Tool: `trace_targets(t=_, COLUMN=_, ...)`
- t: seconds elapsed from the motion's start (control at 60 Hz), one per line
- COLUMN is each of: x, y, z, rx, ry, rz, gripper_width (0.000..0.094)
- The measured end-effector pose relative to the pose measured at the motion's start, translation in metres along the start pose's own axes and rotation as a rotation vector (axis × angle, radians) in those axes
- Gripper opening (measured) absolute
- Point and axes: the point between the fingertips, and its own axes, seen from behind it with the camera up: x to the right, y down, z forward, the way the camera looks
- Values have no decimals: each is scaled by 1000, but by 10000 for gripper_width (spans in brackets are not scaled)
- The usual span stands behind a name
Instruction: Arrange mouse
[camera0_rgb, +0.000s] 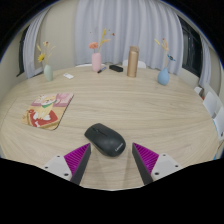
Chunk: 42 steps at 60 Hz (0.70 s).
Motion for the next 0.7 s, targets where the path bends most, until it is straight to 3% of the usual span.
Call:
trace_targets(t=0.417, x=11, y=-48, z=60, rx=13, ry=-7, rz=36, gripper_width=839)
trace_targets(t=0.467, x=12, y=-51, z=63, rx=14, ry=-8, rz=34, gripper_width=754)
trace_targets(t=0.533, x=16, y=-54, z=67, rx=18, ry=8, rz=27, gripper_width=470)
trace_targets(t=0.7, x=17, y=-55, z=66, rx=1, ry=31, rz=9, gripper_width=382)
